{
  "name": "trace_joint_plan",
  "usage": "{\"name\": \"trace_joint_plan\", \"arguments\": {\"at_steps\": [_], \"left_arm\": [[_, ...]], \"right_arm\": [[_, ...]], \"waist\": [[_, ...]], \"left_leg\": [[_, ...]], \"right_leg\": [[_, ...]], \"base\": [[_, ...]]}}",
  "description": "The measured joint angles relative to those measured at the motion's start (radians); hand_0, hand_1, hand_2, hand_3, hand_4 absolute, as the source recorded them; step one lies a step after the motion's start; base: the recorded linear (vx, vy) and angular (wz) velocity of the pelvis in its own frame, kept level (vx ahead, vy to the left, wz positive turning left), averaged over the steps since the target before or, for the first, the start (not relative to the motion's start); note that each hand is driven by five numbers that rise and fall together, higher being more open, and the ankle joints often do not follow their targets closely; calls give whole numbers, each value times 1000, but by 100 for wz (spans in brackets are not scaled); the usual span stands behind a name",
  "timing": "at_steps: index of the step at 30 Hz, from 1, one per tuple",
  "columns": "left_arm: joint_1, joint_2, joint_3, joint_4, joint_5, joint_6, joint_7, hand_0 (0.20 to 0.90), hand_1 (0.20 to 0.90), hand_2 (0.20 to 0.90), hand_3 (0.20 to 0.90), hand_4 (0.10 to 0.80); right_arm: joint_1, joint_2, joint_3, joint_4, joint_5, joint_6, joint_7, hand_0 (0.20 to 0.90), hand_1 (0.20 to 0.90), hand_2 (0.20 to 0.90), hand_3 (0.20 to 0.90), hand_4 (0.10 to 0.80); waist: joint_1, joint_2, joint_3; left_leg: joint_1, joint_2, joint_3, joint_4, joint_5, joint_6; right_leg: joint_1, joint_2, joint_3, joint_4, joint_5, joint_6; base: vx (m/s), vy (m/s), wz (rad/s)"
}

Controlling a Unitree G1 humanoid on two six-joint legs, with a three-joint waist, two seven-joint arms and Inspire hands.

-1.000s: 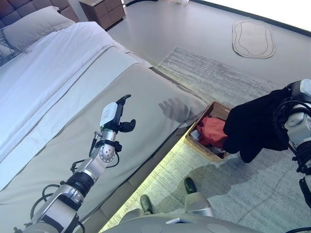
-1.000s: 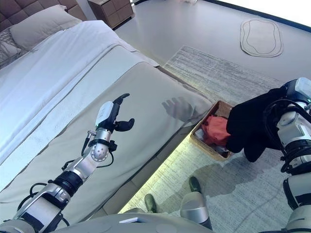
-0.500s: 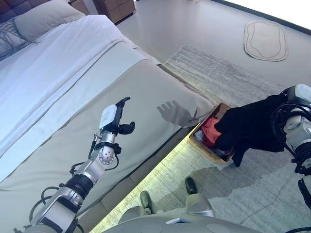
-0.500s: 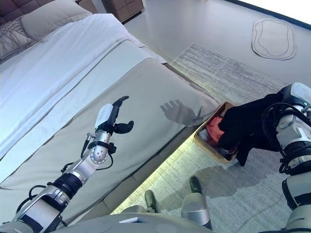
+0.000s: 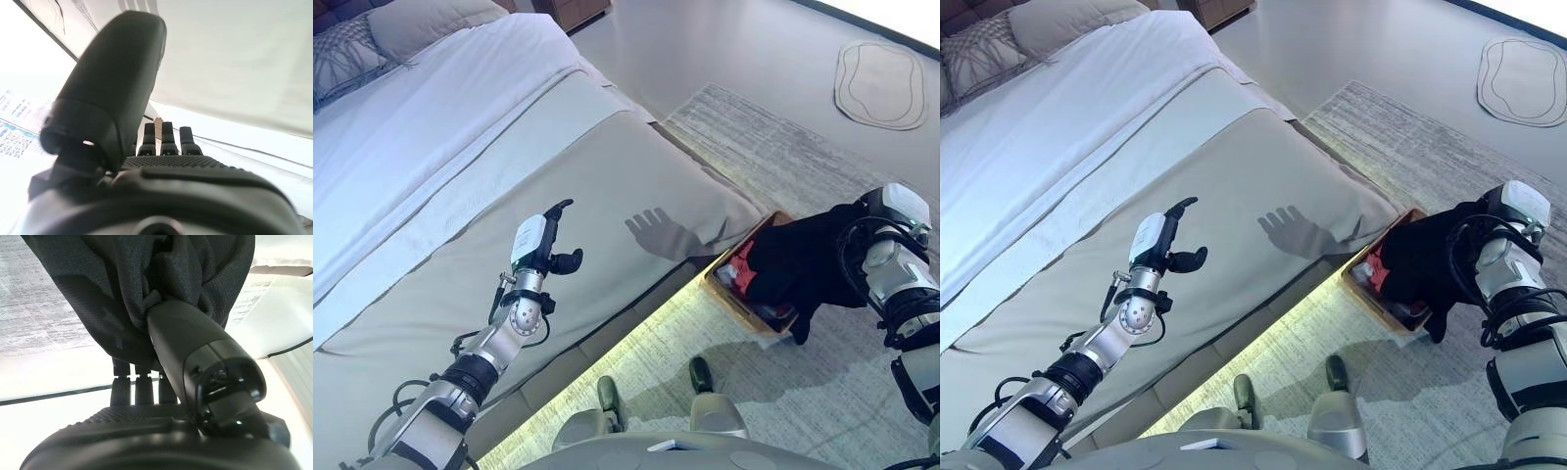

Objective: Pick up the clothes from the bed and place them into the basket

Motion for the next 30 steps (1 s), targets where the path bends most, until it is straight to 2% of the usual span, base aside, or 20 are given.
{"name": "trace_joint_plan", "arguments": {"at_steps": [7, 23, 27, 30], "left_arm": [[7, 0, 0, -1, -1, 0, 0, 900, 900, 900, 900, 800], [33, 0, 4, -4, -1, 0, 0, 900, 900, 900, 900, 800], [43, 0, 19, -4, -8, 2, -1, 900, 900, 900, 900, 800], [43, 0, 33, -6, -32, 8, -2, 900, 900, 900, 900, 800]], "right_arm": [[-1, 0, 0, 0, -9, 4, 0, 900, 900, 900, 900, 800], [-12, 0, -1, -14, -35, 16, -4, 900, 900, 900, 900, 800], [-10, 3, -3, -81, -1, 21, -41, 900, 900, 900, 900, 800], [-10, 22, -10, -185, 9, 22, -119, 900, 900, 900, 900, 800]], "waist": [[2, 19, 10], [11, 7, 19], [8, -5, 26], [8, -14, 30]], "left_leg": [[-12, 0, -12, 0, 4, -2], [-8, 2, -14, 0, 5, -3], [13, 4, -15, 0, 5, -3], [25, 9, -18, 0, 5, -3]], "right_leg": [[-5, -1, -14, -2, 0, 0], [2, 0, -18, 2, 0, 0], [23, 2, -19, 2, 0, 0], [37, 8, -21, 2, 0, 0]], "base": [[-4, 8, 6], [5, 0, 0], [39, -4, 0], [39, 10, 2]]}}
